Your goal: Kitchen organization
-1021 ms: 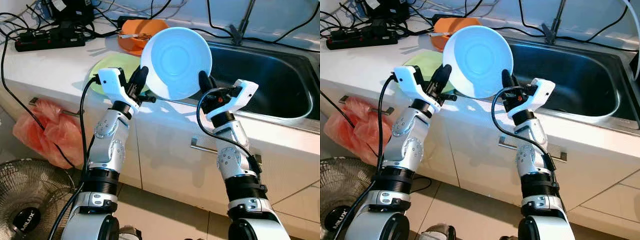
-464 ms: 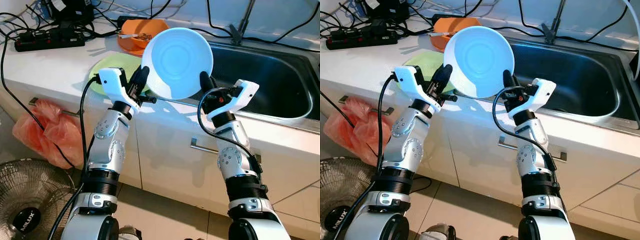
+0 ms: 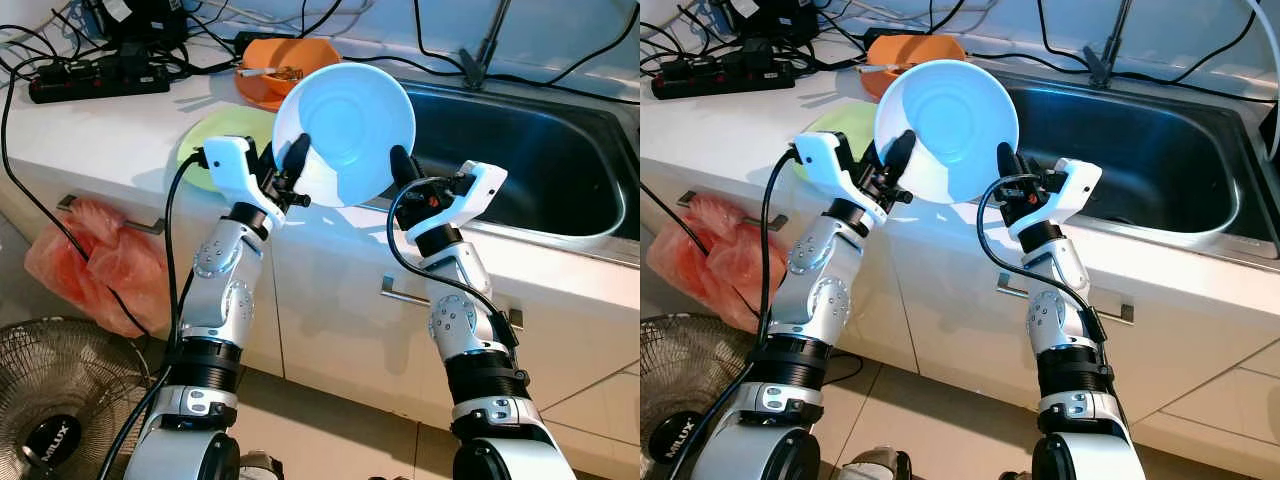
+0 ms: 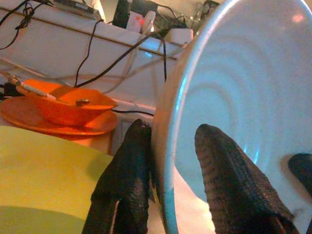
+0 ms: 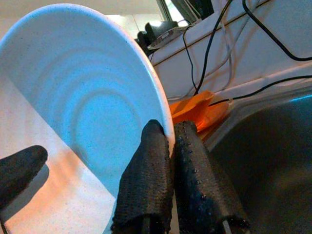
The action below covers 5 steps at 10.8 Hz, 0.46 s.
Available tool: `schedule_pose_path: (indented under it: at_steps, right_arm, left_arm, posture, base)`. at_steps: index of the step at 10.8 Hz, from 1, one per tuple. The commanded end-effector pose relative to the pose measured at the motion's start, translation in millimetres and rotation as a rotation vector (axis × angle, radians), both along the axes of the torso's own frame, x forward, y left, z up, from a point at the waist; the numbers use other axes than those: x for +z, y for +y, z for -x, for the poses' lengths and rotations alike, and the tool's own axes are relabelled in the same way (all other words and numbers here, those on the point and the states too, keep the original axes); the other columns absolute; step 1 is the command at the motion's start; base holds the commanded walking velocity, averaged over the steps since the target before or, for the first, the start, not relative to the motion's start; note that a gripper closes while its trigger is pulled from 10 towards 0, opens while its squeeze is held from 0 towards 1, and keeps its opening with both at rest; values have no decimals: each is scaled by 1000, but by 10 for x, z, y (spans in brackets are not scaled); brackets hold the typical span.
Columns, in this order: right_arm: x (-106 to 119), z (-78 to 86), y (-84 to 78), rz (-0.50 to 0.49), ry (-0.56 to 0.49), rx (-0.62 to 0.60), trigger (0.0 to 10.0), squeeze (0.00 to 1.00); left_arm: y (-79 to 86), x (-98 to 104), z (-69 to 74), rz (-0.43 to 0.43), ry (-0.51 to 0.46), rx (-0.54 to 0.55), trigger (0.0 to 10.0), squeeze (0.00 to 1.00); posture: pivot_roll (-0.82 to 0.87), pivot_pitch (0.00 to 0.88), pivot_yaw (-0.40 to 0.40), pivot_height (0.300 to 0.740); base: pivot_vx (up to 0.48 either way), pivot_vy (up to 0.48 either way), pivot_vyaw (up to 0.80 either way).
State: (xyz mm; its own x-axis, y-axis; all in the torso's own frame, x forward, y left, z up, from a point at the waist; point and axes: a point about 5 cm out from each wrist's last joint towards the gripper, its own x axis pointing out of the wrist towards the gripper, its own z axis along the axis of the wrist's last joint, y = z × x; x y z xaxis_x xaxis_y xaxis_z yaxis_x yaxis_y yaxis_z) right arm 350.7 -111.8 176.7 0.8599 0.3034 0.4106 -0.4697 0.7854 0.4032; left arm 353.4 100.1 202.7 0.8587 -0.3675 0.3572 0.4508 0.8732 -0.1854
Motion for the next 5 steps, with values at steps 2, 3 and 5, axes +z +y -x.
schedule_pose_path:
  at_steps: [2, 3, 5]
  right_arm:
    - [49, -25, 26, -1, -8, 14, 0, 0]
    - [54, -47, 2, -1, 1, -10, 0, 0]
    - [113, -103, -102, -39, 1, -88, 0, 0]
  left_arm:
    - [-53, 14, -1, -31, -7, -9, 10000, 0]
    - [-55, 9, -1, -40, -9, -9, 10000, 0]
    - [-47, 1, -3, -51, -9, 3, 10000, 0]
  posture:
    - [199, 43, -19, 740]
    - [200, 41, -20, 740]
    - [202, 38, -20, 740]
  base:
    - [0, 0, 0]
    - [0, 0, 0]
    - [0, 0, 0]
